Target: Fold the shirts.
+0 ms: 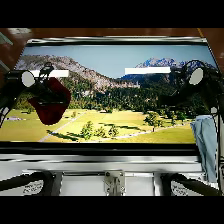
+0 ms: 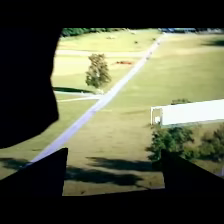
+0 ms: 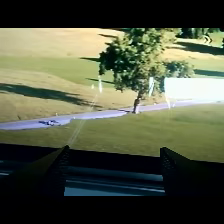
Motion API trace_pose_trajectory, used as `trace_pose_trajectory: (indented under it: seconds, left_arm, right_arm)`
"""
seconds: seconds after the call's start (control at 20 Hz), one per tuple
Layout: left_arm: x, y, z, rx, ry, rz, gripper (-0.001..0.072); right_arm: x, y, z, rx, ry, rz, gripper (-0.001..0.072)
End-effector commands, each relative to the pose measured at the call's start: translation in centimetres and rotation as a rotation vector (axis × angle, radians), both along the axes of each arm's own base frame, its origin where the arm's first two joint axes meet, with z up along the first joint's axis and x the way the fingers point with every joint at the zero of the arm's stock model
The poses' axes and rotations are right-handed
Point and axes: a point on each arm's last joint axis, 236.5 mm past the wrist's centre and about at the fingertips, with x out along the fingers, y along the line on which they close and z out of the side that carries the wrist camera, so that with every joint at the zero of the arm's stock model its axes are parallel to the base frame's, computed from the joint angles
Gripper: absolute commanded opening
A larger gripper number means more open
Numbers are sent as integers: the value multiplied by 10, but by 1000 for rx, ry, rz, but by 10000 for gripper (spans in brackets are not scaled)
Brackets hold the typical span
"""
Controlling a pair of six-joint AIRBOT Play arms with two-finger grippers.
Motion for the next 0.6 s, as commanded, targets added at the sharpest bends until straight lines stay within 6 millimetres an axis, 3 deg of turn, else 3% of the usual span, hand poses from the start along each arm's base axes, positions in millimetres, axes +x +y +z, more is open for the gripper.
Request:
trace_pose_trajectory:
  seconds: [0.0, 0.1, 0.25, 0.45, 0.5, 0.55]
  left_arm:
    - [42, 66, -31, 3, 32, 234, 707]
    - [51, 87, -64, -43, 113, 339, 707]
    - [51, 94, -105, -67, 199, 400, 708]
    - [59, 93, -127, -76, 199, 407, 705]
    - [59, 93, -129, -75, 203, 408, 658]
    - [59, 94, -130, -75, 205, 408, 406]
  right_arm:
    - [5, 5, 1, 21, -22, 4, 693]
    - [5, 6, 2, 24, -25, 12, 693]
    - [4, 6, 1, 24, -21, 19, 693]
    - [4, 7, 1, 26, -18, 19, 693]
    - [3, 8, 2, 33, -17, 19, 693]
    - [3, 11, 2, 45, -15, 19, 693]
